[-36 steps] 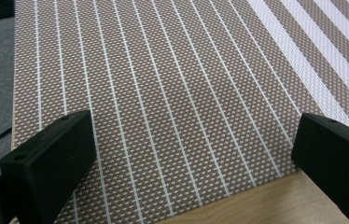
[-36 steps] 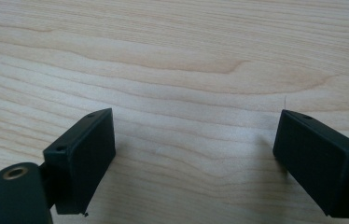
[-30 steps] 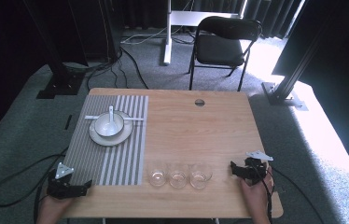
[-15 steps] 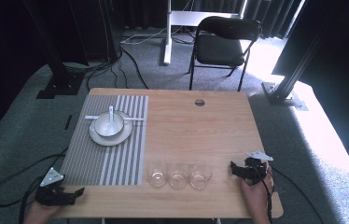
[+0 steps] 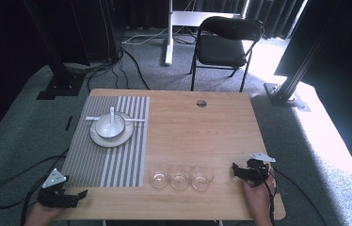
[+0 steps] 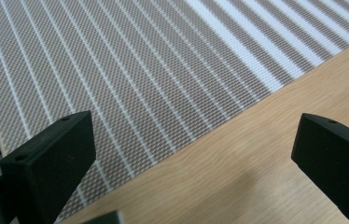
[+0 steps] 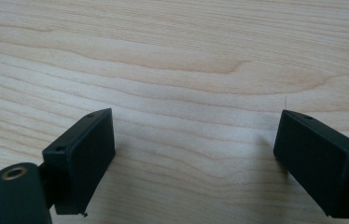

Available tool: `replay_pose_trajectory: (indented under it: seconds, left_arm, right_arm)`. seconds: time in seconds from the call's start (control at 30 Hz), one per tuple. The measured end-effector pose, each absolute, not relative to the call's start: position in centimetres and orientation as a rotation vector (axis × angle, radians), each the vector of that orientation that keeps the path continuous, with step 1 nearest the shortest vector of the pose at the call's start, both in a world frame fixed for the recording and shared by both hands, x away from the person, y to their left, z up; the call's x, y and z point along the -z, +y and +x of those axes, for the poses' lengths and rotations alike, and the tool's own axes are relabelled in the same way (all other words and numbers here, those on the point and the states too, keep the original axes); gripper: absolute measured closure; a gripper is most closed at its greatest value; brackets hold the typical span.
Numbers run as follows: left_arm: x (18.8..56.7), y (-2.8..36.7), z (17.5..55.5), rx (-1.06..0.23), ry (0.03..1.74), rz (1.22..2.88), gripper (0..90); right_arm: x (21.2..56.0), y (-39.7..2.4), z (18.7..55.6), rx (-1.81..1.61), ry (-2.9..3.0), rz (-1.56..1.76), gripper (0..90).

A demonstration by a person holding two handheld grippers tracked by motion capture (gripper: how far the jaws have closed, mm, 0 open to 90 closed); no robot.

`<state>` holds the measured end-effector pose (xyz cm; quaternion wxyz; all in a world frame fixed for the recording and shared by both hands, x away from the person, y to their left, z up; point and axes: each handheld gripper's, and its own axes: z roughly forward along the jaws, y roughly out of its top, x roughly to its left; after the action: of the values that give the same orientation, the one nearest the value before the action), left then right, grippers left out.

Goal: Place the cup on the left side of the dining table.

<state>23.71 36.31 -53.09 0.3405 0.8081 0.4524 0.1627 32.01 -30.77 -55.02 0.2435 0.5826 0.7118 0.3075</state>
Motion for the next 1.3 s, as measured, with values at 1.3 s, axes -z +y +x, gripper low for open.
replay_pose_trajectory:
  seconds: [1.3]
  left_arm:
    - [51.7, 31.0, 24.6, -0.339, 0.952, 2.141, 0.2]
  right_arm:
    - [55.0, -30.8, 32.0, -0.840, 1.945, 1.592, 12.0]
